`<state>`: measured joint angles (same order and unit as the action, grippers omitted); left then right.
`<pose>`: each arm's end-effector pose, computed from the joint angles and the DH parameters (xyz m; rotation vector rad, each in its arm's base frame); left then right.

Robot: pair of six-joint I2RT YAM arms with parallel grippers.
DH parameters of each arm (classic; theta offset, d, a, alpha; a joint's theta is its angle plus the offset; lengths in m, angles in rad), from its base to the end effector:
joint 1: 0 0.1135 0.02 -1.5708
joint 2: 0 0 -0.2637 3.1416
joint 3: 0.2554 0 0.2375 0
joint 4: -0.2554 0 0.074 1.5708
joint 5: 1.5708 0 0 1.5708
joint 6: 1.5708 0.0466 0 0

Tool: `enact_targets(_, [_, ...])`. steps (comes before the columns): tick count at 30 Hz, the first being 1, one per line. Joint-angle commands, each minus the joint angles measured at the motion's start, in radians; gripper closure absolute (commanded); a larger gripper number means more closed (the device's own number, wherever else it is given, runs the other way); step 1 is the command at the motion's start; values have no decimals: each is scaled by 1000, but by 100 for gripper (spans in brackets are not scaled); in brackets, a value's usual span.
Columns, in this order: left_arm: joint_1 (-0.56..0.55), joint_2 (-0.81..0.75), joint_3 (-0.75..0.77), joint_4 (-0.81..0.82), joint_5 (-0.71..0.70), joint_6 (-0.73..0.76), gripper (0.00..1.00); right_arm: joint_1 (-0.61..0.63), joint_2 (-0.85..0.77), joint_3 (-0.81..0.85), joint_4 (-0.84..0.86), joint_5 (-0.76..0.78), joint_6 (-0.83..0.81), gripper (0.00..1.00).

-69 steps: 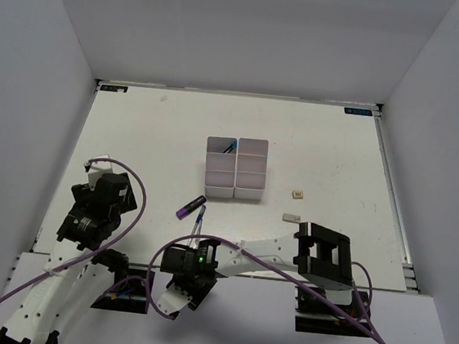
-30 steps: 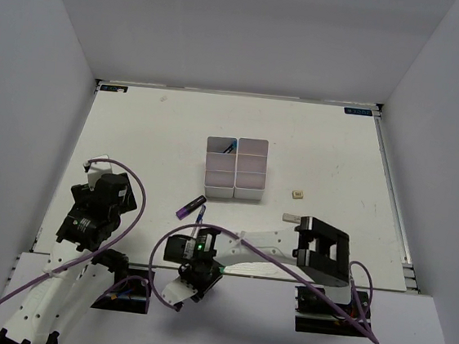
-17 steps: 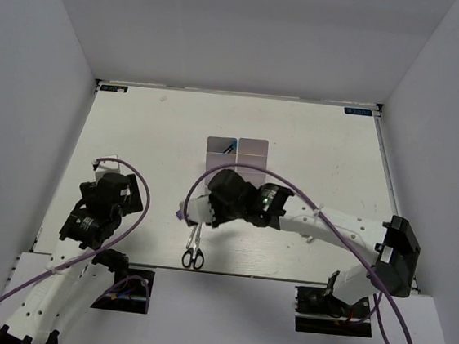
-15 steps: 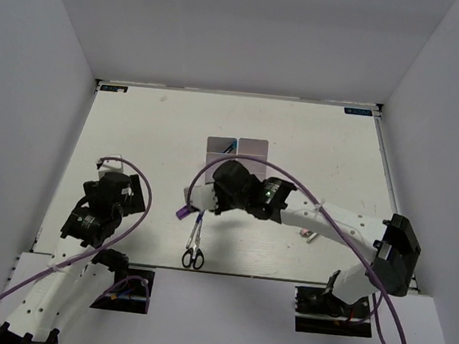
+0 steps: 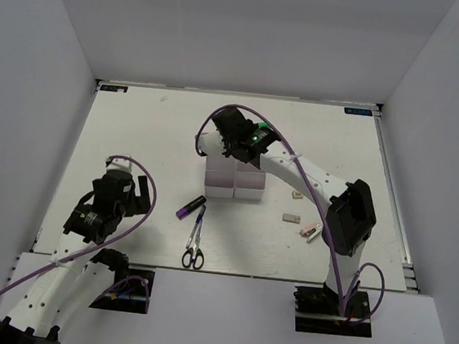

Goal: Sort the stationery into containers
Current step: Pick up the pen from the corner of the board, then place the pen in the storage box.

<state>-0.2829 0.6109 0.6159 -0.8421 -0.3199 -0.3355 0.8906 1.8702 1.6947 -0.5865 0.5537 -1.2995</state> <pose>0.1123 -0.0174 0.2381 -0.2074 2.3458 0.0864 0.2812 0.3086 0.3060 -1.9371 1.3161 -0.8488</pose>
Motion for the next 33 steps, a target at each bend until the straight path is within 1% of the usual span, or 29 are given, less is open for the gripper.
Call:
enact_targets(1, [10,-11,-1,18,27,15,0,-11,55,101,-160,52,-153,100])
enact_targets(2, [7,-10,-2,18,31,13,0,-16,64,168,-194,46,-150,100])
enact_targets(4, [7,-14,-4,18,31,15,0,-21,102,198,-317,23,-142,100])
enact_targets(6, [7,-17,-2,24,38,16,0,-27,110,209,-361,9,-149,100])
enact_targets(7, [7,-17,-4,26,38,15,0,-27,107,209,-418,-6,-153,100])
enact_targets(10, [7,-16,-2,26,50,18,0,-38,113,204,-466,-18,-169,100])
enact_targets(18, [7,-22,-5,28,48,18,0,-58,176,246,-486,-21,-152,100])
enact_targets(23, [5,-17,-4,25,51,18,0,-64,205,255,-447,-21,-142,100])
enact_targets(30, [7,-17,-4,28,53,18,0,-76,230,275,-443,-34,-106,100])
enact_targets(31, [7,-14,-4,28,53,19,0,-74,231,276,-438,-34,-103,96])
enact_targets(32, [7,-17,-5,28,53,16,0,-79,231,275,-434,-37,-93,89])
enact_targets(33, [7,-14,-4,28,58,19,0,-79,231,276,-435,-37,-90,77])
